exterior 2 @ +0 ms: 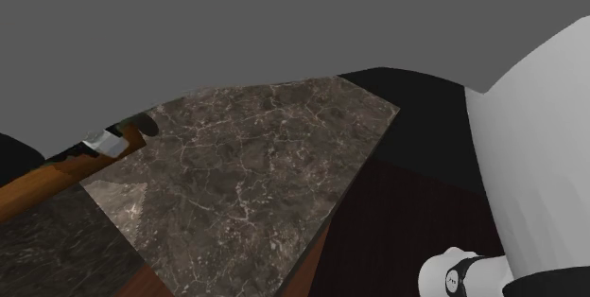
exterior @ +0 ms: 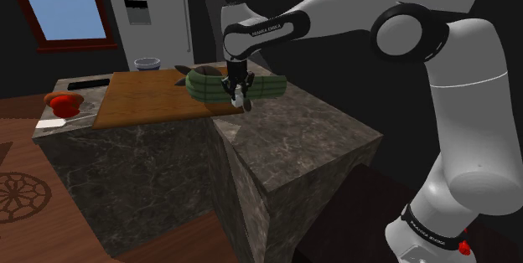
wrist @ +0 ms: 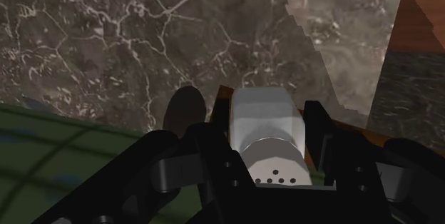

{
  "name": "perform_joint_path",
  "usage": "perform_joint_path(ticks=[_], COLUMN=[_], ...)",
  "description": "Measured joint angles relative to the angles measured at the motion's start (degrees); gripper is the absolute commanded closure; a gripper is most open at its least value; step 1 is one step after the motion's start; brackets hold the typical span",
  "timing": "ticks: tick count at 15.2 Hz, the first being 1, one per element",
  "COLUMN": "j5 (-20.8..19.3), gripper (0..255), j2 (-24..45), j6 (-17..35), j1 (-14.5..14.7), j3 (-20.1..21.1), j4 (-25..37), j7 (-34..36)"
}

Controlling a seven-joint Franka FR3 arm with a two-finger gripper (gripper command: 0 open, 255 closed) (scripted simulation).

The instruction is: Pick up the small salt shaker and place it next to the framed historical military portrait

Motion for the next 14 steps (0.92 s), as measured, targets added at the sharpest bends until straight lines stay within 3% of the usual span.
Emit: perform_joint_path(ticks=[9, 14], j5=[-0.49, -0.53], gripper=[255, 255], j2=[2.11, 2.32], j6=[5.68, 6.16], j1=[-0.06, 0.03], j3=[-0.21, -0.18], j4=[-3.6, -3.83], j7=[0.85, 1.0])
